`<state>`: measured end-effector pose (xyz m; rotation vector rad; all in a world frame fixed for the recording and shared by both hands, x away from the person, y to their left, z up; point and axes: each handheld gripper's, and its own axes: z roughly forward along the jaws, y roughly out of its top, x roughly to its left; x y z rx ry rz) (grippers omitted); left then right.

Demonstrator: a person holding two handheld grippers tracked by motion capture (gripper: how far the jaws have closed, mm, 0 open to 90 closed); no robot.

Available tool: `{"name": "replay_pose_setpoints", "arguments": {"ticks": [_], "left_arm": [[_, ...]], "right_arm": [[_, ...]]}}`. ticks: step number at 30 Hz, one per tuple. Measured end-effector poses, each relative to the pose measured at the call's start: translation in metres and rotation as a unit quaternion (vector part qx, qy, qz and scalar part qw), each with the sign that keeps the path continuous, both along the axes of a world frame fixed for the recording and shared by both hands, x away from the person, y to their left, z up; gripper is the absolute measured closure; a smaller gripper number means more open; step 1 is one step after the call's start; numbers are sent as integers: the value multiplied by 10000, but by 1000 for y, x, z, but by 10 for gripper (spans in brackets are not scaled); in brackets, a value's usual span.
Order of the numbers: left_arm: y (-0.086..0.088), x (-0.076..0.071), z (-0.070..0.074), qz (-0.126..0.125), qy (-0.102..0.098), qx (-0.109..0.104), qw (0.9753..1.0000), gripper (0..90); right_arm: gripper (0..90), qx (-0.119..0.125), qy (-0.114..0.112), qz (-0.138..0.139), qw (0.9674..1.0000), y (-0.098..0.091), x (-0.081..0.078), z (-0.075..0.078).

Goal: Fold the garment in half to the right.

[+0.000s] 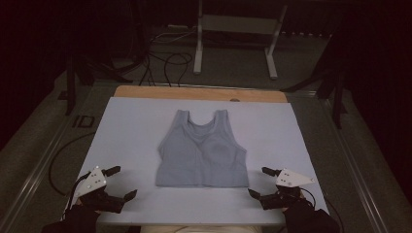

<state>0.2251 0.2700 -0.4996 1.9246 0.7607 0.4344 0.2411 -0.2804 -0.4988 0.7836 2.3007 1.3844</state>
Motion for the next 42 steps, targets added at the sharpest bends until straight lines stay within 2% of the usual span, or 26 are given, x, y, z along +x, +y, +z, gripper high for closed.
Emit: {"name": "replay_pose_setpoints", "arguments": {"ticks": [7,14,20,26,28,30,31,33,42], "left_arm": [[-2,0,0,-22,23,39,10000,0],[-5,0,2,-70,-8,85,9999,0],[-10,-1,8,-189,-15,25,9998,0],[-19,-1,13,-356,29,70,9993,0],[-20,0,16,-404,27,-12,9992,0],[-22,0,18,-439,37,3,9990,0],[-23,1,19,-476,44,10,9989,0],[-23,3,23,-582,92,-121,9982,0],[-27,12,46,-634,-57,11,9980,0]], "right_arm": [[81,-31,61,-42,10000,0,0,0],[81,-10,18,-67,10000,1,-1,6],[81,145,-58,-85,9998,2,-5,21],[81,168,-107,-113,9997,4,-5,34],[81,148,-166,-103,9997,6,-5,40],[82,118,-213,-86,9997,7,-4,47],[82,114,-247,-53,9996,8,-3,51],[82,119,-316,-32,9994,11,1,59],[82,151,-654,124,9977,25,25,95]]}}
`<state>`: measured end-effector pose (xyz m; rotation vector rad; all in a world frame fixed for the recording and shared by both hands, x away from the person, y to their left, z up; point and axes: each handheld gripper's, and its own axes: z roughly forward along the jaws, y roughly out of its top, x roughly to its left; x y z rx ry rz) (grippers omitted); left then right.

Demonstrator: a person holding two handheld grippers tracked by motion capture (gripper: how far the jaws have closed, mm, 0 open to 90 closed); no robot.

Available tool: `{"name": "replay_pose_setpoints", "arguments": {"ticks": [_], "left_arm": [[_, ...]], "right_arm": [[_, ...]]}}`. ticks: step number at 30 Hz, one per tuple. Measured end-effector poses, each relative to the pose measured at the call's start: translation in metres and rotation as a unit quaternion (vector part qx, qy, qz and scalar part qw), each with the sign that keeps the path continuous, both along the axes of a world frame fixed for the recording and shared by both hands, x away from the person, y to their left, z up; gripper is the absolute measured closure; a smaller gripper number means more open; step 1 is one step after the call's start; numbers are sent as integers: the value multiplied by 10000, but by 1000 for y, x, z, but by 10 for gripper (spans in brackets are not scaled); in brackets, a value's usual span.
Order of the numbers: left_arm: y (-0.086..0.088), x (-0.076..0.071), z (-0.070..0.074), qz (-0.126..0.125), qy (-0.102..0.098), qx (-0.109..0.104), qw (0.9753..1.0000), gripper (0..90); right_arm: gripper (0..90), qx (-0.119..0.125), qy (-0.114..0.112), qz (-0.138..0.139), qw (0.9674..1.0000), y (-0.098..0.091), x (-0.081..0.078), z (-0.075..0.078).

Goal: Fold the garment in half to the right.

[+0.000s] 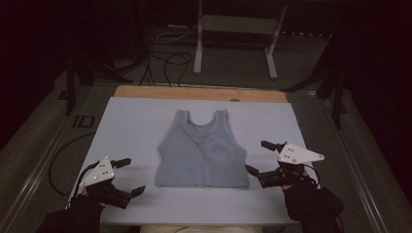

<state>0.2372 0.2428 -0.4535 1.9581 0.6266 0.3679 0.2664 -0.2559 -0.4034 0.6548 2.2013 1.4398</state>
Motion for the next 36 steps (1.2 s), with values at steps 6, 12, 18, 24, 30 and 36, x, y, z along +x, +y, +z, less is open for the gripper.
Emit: {"name": "replay_pose_setpoints", "arguments": {"ticks": [6,12,18,24,30,36], "left_arm": [[-5,6,13,-71,-24,83,9999,0],[-11,12,24,-100,-45,131,9999,0],[-18,17,28,-125,-27,198,9997,0],[-27,21,29,-130,24,263,9996,0],[-35,26,26,-127,95,342,9993,0],[-43,33,20,24,224,400,9989,0]], "right_arm": [[82,24,-153,78,9998,11,16,23],[82,-26,-234,210,9995,28,33,41],[82,-32,-229,356,9991,49,52,48],[82,-17,-143,479,9987,71,71,49],[82,-84,-83,572,9983,93,91,48],[82,-35,76,686,9976,118,109,45]]}}
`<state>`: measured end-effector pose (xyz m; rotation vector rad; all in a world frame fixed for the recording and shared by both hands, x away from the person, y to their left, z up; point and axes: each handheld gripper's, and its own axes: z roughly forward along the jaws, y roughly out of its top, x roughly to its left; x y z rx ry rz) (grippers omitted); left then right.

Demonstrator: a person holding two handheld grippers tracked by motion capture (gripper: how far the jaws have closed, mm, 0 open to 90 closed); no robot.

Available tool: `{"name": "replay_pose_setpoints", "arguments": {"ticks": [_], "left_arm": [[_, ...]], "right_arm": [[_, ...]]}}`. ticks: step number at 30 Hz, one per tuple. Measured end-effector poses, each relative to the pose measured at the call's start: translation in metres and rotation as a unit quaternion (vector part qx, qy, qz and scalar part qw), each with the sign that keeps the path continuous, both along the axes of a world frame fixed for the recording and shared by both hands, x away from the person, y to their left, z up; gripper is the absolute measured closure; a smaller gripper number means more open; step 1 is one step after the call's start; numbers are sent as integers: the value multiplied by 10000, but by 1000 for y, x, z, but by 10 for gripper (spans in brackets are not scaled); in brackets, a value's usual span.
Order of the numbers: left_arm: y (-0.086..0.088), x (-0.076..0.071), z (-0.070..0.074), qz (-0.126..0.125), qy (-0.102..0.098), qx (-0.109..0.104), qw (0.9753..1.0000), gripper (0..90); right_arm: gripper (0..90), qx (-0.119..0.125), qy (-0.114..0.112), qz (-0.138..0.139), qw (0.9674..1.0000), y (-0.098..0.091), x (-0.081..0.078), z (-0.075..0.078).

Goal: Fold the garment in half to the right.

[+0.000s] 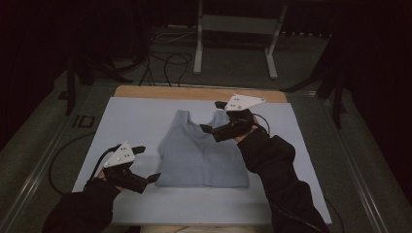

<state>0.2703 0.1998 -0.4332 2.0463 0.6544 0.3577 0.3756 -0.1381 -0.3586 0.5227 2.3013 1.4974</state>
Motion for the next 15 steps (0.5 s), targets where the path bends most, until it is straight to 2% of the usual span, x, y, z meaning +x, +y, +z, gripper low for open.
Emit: {"name": "replay_pose_setpoints", "arguments": {"ticks": [8,15], "left_arm": [[-12,6,-10,153,132,96,9997,0],[-24,10,-23,300,272,102,9991,0]], "right_arm": [[82,-8,232,104,9997,33,24,-15],[82,-61,451,2,9990,57,50,-32]]}}
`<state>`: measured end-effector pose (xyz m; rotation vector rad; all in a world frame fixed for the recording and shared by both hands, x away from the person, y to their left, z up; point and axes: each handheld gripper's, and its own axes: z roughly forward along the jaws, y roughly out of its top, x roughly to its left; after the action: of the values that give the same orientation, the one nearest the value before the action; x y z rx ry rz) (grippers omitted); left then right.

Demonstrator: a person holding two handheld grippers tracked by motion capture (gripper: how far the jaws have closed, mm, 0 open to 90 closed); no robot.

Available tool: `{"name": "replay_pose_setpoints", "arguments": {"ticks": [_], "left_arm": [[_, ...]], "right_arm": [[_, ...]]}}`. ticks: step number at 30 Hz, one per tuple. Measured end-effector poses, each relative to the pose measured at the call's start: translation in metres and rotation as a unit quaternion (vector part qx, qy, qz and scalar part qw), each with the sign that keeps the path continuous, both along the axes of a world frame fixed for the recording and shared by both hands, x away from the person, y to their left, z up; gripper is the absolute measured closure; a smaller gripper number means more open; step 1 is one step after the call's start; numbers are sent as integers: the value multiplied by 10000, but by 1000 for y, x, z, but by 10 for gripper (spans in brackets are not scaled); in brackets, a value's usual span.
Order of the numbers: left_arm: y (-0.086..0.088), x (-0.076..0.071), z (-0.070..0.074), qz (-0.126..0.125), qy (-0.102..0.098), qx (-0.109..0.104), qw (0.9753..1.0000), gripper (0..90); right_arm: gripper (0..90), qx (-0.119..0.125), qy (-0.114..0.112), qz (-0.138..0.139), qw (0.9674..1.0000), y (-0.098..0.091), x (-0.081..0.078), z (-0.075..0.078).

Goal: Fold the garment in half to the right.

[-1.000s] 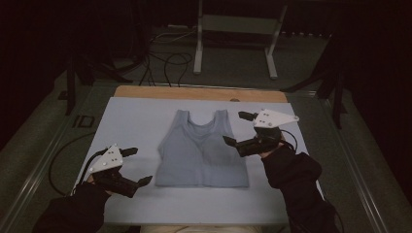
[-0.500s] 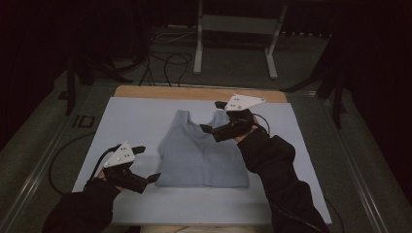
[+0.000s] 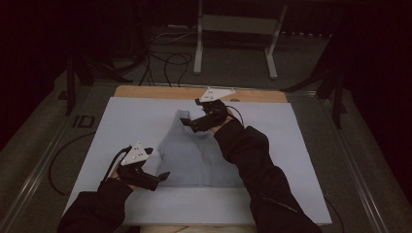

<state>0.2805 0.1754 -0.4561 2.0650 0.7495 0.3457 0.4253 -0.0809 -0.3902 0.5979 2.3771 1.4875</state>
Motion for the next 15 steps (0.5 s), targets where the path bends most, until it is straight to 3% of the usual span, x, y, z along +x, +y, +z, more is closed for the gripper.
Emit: {"name": "replay_pose_setpoints", "arguments": {"ticks": [6,9,15], "left_arm": [[-9,3,-10,287,212,-5,9994,1],[-14,1,-14,475,187,193,9985,1],[-17,1,-23,755,487,151,9958,1]], "right_arm": [[82,-77,248,-21,9997,20,22,-17],[82,-130,340,-37,9993,27,33,-25],[82,-223,513,-81,9984,40,50,-39]]}}
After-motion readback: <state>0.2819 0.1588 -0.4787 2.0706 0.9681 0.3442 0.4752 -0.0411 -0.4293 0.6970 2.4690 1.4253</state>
